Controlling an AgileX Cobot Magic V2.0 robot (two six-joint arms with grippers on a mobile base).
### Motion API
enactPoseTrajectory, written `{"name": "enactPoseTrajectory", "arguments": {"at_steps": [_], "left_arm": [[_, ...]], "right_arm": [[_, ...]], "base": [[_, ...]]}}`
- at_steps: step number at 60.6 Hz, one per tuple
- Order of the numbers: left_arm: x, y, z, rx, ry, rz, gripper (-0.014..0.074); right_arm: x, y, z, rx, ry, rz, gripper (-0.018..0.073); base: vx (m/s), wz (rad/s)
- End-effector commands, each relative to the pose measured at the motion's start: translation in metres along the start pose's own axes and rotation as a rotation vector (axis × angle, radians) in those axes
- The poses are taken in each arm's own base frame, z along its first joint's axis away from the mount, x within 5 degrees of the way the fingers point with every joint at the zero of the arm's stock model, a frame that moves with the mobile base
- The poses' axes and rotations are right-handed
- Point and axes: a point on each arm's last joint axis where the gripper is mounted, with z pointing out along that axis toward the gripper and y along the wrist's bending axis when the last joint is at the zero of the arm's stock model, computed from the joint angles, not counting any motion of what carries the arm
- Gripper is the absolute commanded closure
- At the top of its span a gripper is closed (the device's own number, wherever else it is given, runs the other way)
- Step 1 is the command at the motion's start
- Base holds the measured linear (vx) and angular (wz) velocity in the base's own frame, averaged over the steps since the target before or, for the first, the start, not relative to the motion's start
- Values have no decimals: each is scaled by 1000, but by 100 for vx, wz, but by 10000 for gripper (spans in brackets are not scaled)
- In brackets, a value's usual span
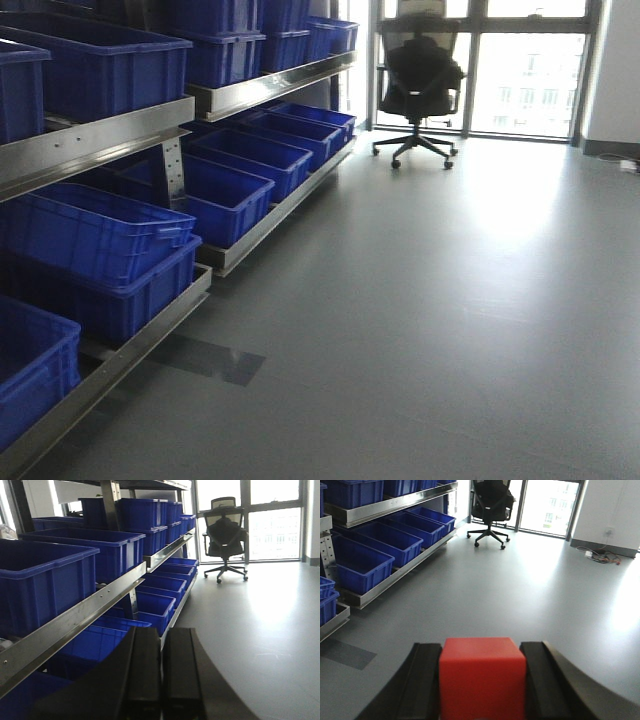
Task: Pick red cube and place on left shelf
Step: 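Drive down the aisle and turn toward the shelf of blue crates, then move the right gripper with the red cube over a blue crate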
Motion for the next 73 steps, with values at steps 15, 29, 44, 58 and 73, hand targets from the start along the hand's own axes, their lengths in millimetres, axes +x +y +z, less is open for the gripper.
{"name": "enactPoseTrajectory", "arguments": {"at_steps": [15,29,44,58,73], "left_arm": [[0,0,1,-2,-54,-1,491],[0,0,1,-2,-54,-1,491],[0,0,1,-2,-54,-1,491],[0,0,1,-2,-54,-1,491],[0,0,1,-2,-54,-1,491]], "right_arm": [[-16,0,-1,0,-103,-23,503],[-16,0,-1,0,-103,-23,503],[-16,0,-1,0,-103,-23,503],[-16,0,-1,0,-103,-23,503],[-16,0,-1,0,-103,-23,503]], "base": [[60,43],[52,60],[43,76],[29,80],[19,64]]}}
